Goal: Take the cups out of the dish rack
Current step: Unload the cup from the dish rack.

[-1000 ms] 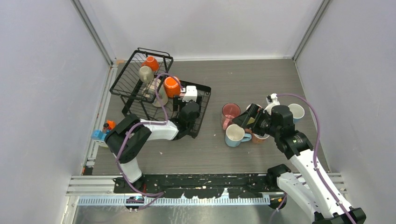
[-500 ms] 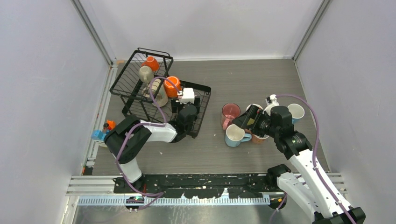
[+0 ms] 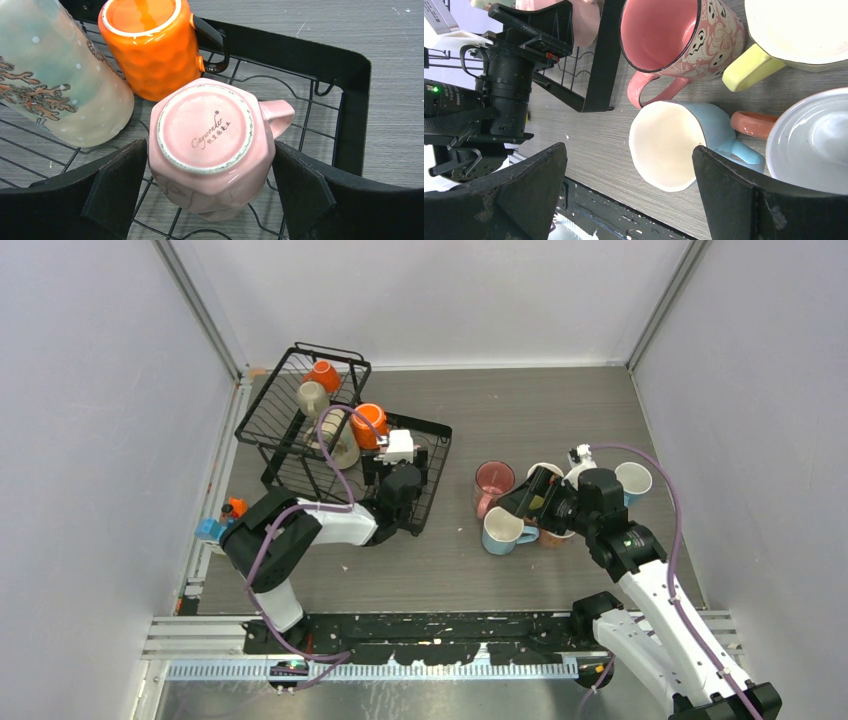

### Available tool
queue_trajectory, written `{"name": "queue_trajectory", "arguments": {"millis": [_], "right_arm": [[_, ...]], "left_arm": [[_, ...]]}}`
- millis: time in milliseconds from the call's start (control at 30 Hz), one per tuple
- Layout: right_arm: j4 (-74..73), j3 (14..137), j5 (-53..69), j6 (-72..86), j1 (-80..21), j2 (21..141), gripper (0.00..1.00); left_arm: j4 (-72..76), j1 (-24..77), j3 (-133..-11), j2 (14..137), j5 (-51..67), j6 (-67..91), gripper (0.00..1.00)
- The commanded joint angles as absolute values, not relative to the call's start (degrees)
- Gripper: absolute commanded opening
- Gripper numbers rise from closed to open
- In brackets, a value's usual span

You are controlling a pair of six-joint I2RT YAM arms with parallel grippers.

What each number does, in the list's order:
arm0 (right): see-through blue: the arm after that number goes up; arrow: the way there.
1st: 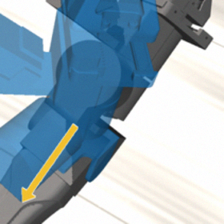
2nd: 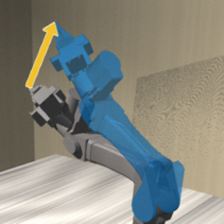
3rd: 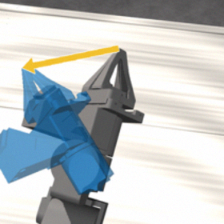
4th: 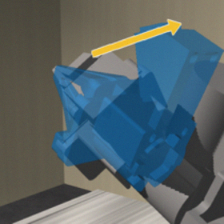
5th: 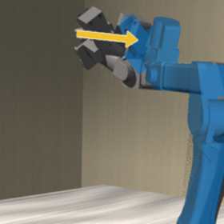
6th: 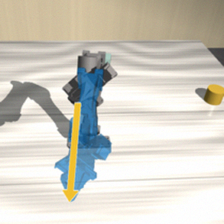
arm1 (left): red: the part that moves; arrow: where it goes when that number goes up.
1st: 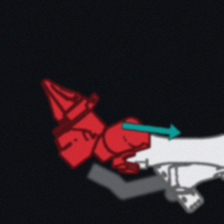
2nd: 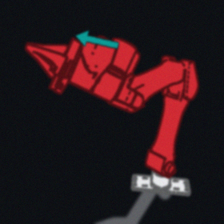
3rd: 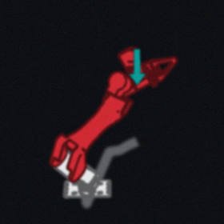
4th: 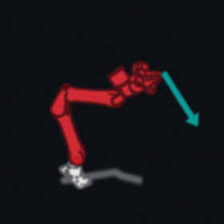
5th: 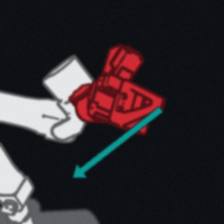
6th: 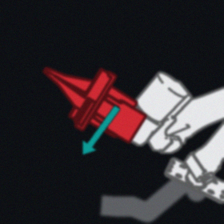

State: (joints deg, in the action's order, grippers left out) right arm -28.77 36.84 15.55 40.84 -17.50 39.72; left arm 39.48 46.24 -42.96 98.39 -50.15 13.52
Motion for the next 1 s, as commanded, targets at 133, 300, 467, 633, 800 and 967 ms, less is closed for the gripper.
{"name": "queue_trajectory", "arguments": {"millis": [133, 300, 467, 633, 800, 967], "right_arm": [[-27.16, 36.91, 15.56, 40.78, -17.4, 38.46, 1.0], [-27.16, 36.52, 15.55, 40.78, -17.4, 38.32, 1.0], [-27.16, 36.41, 15.56, 40.76, -17.34, 38.02, 1.0], [-27.42, 36.55, 15.56, 40.69, -17.4, 37.8, 1.0], [-27.6, 37.36, 15.56, 40.76, -17.4, 37.82, 1.0], [-27.6, 38.36, 15.48, 41.2, -17.4, 37.8, 1.0]], "left_arm": [[36.23, 44.31, -45.48, 97.26, -50.97, 18.69, 0.98], [35.14, 43.19, -46.48, 97.44, -48.17, 18.72, 0.97], [34.15, 42.9, -47.71, 98.11, -46.33, 18.72, 0.88], [34.16, 42.89, -47.67, 97.49, -46.2, 18.22, 0.6], [32.78, 42.89, -47.67, 94.86, -45.74, 17.71, 0.33], [29.84, 42.9, -48.72, 92.03, -45.79, 17.67, 0.19]]}}
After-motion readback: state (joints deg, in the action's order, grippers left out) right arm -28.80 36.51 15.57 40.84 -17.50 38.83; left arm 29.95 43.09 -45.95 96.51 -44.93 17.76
